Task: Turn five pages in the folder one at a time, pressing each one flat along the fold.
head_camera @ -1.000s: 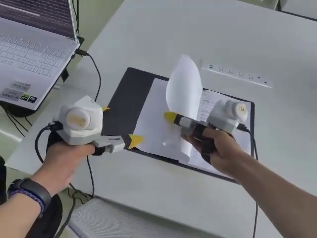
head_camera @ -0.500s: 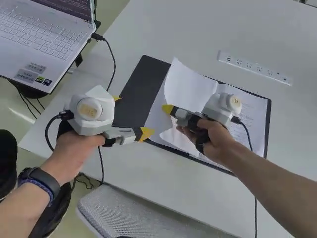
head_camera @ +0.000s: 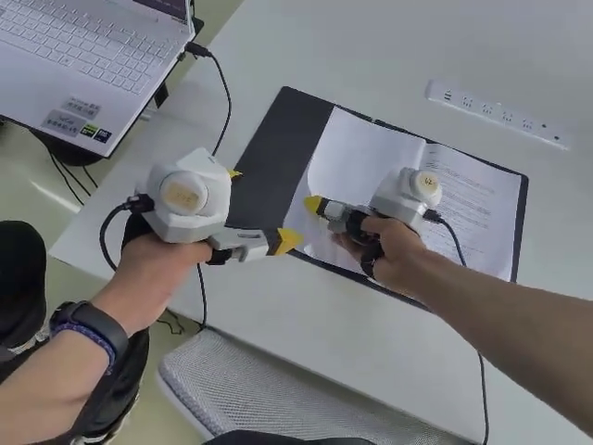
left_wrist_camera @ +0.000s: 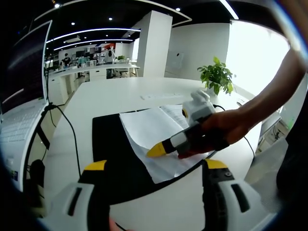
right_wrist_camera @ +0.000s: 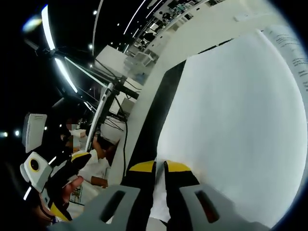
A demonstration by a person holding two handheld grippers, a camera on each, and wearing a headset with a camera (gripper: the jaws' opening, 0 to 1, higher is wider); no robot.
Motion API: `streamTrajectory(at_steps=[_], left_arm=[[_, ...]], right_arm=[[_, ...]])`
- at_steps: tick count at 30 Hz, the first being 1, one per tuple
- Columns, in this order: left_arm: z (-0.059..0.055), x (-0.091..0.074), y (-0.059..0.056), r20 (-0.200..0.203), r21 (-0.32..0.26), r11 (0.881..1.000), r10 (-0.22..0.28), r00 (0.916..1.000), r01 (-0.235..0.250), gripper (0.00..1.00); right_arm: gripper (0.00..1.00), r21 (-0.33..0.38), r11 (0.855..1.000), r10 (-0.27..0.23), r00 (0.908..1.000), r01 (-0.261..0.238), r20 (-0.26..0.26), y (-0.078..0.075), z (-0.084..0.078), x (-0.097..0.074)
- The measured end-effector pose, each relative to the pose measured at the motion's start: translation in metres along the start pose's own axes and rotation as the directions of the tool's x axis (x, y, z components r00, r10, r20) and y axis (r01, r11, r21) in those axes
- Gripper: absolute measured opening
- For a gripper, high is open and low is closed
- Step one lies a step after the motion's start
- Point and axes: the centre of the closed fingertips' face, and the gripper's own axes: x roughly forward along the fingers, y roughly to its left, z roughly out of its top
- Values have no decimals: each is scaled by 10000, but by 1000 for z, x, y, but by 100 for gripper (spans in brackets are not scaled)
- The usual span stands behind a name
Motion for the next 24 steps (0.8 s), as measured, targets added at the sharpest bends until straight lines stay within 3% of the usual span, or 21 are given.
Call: streamTrajectory(at_steps=[11,21,24], left_arm=[[-3,2,0,-108,40,10000,3,9999,-3,78],[-1,11,-6,-229,211,9997,-122,9997,127,74],[0,14,-7,-235,242,9996,-163,9996,169,69]], right_arm=[[18,-279,9991,325,9995,-325,-4,12,-4,3],[33,-105,9966,814,9967,-813,28,23,-2,1],[36,281,9945,1004,9949,-1006,95,25,-1,-1]])
